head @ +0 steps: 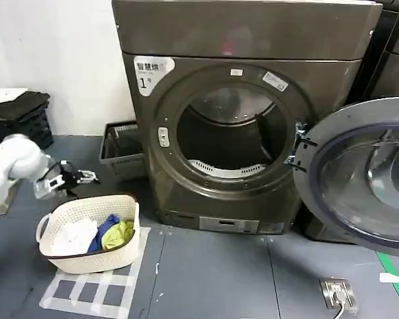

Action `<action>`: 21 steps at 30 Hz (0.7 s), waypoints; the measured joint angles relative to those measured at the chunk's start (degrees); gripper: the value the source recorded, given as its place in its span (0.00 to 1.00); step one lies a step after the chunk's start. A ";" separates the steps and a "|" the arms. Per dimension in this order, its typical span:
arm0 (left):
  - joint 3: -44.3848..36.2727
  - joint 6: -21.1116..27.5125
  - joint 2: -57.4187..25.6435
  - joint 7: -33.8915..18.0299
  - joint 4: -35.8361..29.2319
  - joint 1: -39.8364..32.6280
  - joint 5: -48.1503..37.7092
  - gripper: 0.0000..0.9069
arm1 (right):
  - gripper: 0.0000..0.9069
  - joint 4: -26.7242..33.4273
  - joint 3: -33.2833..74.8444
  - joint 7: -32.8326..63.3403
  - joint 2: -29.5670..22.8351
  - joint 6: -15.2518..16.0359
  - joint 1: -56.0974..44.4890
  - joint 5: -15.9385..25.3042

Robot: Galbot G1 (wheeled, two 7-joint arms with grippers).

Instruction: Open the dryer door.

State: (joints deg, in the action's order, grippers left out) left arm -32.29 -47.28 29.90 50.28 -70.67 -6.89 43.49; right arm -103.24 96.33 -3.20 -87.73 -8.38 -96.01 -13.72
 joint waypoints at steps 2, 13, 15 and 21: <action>-1.77 -0.02 0.96 1.66 1.51 -2.67 0.34 1.00 | 1.00 0.00 0.01 -0.08 -0.02 0.01 -0.03 -0.44; -13.50 0.02 2.59 11.79 7.80 -14.21 -11.81 1.00 | 1.00 0.39 0.16 -1.46 0.15 0.63 -0.20 -1.74; -16.20 0.04 2.57 15.81 8.59 -15.84 -17.00 1.00 | 1.00 0.32 -0.10 -1.61 0.14 0.63 -0.20 -1.69; -22.67 0.09 0.93 24.02 7.48 -17.94 -28.66 1.00 | 1.00 -0.36 -0.55 -1.68 -0.01 0.60 -0.18 -1.67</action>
State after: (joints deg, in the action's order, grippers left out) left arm -54.96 -47.20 30.83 74.30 -63.19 -24.83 14.83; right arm -103.60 95.78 -4.88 -87.74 -7.78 -96.19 -15.38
